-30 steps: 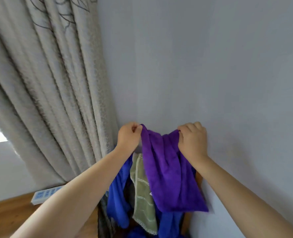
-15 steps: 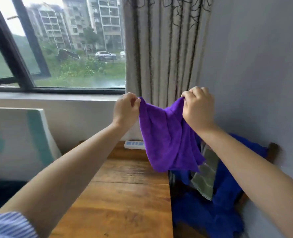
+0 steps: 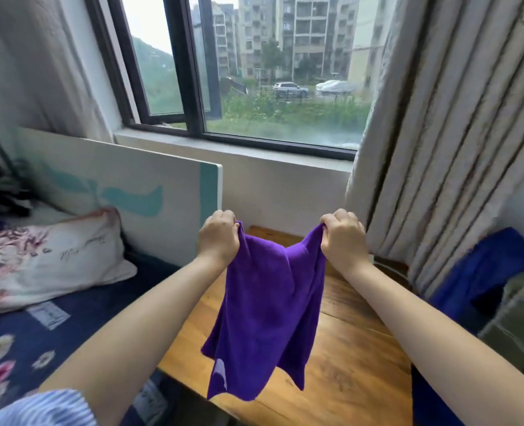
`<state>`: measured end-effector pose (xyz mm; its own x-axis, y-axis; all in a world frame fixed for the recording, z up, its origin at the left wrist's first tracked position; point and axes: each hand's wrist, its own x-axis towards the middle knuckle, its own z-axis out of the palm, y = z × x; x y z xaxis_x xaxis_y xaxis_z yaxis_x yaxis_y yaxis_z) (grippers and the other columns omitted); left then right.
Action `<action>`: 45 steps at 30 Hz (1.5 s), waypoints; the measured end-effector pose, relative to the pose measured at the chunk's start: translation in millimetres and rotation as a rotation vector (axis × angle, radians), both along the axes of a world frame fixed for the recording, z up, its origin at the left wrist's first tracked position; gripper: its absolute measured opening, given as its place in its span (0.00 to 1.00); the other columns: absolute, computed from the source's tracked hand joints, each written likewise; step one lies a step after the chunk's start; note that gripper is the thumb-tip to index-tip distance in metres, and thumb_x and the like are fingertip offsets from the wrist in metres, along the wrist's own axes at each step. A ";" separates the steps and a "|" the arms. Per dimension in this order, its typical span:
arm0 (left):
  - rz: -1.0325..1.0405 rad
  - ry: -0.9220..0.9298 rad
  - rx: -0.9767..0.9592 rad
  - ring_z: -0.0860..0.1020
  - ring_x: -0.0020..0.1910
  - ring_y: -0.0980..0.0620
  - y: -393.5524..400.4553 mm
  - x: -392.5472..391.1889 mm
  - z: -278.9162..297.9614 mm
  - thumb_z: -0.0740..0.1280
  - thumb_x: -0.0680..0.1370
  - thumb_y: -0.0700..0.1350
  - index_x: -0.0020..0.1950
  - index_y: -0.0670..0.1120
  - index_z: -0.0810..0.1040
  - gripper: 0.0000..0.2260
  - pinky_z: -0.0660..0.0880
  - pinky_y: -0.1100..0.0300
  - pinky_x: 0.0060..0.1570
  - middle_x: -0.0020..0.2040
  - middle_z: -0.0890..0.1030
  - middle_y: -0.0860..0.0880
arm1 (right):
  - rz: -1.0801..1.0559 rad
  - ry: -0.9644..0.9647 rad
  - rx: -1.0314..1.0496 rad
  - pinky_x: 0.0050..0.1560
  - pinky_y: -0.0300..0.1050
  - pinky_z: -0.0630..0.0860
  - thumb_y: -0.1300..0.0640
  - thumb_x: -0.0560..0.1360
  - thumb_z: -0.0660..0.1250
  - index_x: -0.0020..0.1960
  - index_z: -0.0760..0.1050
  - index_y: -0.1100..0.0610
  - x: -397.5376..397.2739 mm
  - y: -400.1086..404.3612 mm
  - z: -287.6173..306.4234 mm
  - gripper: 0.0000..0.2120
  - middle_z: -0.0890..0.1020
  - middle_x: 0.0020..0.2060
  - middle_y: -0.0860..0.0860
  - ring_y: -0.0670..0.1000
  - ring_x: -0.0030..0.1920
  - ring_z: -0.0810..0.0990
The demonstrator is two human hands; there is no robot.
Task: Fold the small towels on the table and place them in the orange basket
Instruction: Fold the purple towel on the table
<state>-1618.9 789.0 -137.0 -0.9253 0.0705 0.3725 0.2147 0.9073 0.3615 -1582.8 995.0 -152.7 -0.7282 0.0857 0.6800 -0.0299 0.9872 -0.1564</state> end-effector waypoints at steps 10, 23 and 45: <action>0.199 -0.048 0.327 0.73 0.59 0.38 -11.7 -121.1 10.6 0.53 0.82 0.40 0.59 0.35 0.69 0.12 0.69 0.51 0.53 0.60 0.74 0.36 | -0.196 -0.143 -0.201 0.53 0.53 0.67 0.68 0.74 0.56 0.55 0.74 0.67 -119.0 39.9 13.4 0.13 0.76 0.53 0.65 0.63 0.56 0.72; 0.286 -0.108 0.702 0.72 0.61 0.41 38.6 -265.0 -42.2 0.52 0.82 0.39 0.50 0.44 0.60 0.02 0.63 0.56 0.53 0.63 0.72 0.36 | -0.339 -0.022 -0.370 0.55 0.55 0.68 0.66 0.73 0.54 0.54 0.75 0.70 -203.1 118.5 -32.5 0.16 0.76 0.52 0.68 0.66 0.54 0.73; -0.733 -1.145 -1.171 0.70 0.50 0.45 -117.2 -191.2 -254.1 0.53 0.81 0.39 0.58 0.40 0.73 0.12 0.67 0.56 0.63 0.51 0.70 0.42 | -0.170 -1.642 -0.117 0.44 0.41 0.68 0.65 0.71 0.57 0.31 0.63 0.50 -19.8 -55.0 -250.6 0.14 0.75 0.45 0.54 0.54 0.48 0.74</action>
